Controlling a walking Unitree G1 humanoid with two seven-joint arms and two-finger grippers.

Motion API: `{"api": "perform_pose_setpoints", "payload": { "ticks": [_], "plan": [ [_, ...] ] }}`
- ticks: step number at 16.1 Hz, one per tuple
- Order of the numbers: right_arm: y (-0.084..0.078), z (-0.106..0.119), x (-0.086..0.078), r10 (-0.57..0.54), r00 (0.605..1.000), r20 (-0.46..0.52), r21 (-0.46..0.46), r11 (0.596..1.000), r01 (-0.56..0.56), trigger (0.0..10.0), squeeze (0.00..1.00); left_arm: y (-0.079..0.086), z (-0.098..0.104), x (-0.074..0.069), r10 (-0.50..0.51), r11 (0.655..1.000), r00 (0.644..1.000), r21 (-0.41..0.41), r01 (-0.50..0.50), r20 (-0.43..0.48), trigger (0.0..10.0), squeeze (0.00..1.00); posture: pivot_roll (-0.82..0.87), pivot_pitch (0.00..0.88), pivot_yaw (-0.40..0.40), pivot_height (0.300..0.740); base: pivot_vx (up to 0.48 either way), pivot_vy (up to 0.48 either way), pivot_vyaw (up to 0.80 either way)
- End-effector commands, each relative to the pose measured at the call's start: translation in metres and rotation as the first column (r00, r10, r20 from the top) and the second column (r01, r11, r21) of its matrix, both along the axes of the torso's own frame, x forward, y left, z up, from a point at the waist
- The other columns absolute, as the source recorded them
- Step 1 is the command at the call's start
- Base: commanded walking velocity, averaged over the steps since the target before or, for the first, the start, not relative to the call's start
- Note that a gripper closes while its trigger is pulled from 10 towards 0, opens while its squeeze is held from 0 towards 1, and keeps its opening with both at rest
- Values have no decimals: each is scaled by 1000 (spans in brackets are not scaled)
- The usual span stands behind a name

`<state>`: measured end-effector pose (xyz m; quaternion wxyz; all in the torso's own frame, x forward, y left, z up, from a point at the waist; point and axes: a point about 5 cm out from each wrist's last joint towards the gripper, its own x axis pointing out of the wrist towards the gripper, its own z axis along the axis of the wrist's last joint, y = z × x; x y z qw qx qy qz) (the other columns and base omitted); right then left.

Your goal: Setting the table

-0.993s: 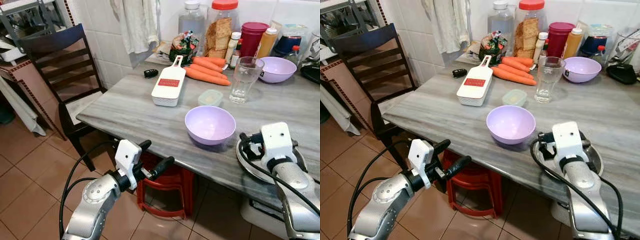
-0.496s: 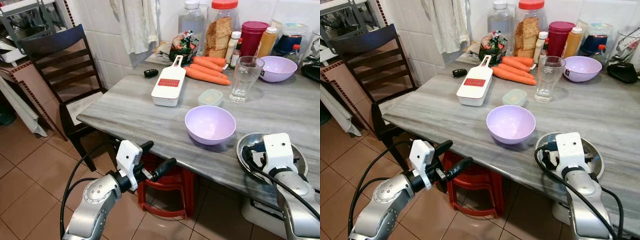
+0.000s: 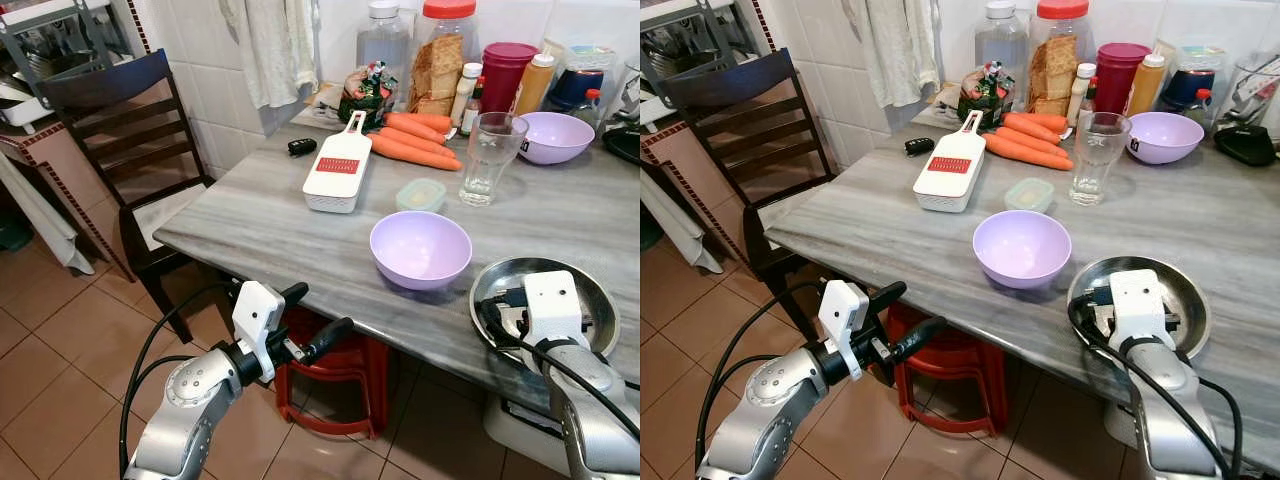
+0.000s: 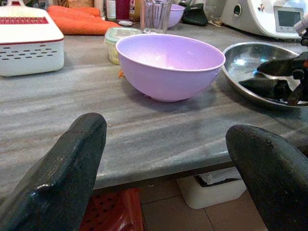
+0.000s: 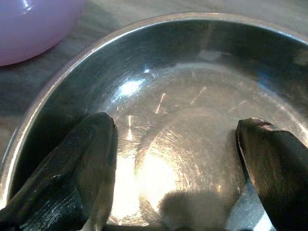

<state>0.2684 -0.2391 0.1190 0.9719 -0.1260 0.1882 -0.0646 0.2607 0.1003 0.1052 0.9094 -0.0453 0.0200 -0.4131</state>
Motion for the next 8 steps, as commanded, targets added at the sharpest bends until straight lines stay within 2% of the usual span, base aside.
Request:
{"api": "perform_pose_setpoints", "payload": {
  "ticks": [1, 3, 4, 5, 6, 8],
  "plan": [
    [2, -4, 1, -10, 1000, -22, 32, 999, 11, 10000, 1000, 1, 0, 0, -4, 1000, 1000, 14, 4, -5, 10000, 0, -147, 35, 92, 740, 0, 0, 0],
    [6, -3, 3, -1, 1000, -23, 52, 999, 2, 10000, 969, 0, 0, 0, -7, 1000, 1000, 19, 7, -1, 10000, 0, -145, 34, 91, 740, 0, 0, 0],
    [11, -3, 5, 13, 1000, -23, 76, 997, -11, 10000, 784, 0, 0, 1, -7, 1000, 1000, 23, 7, 1, 10000, 0, -145, 34, 91, 740, 0, 0, 0],
    [14, -2, 6, 22, 1000, -20, 87, 996, -20, 10000, 63, 0, 0, 0, -8, 1000, 1000, 25, 8, 2, 10000, 0, -142, 35, 89, 740, 0, 0, 0],
    [17, 0, 7, 30, 999, -13, 97, 995, -29, 10000, 0, 0, 0, 1, -8, 1000, 1000, 27, 8, 3, 10000, 0, -141, 34, 88, 740, 0, 0, 0],
    [21, 6, 9, 35, 999, 3, 103, 994, -36, 10000, 0, 1, 0, 1, -5, 1000, 1000, 30, 5, 4, 10000, 0, -142, 34, 87, 740, 0, 0, 0]
  ]
}}
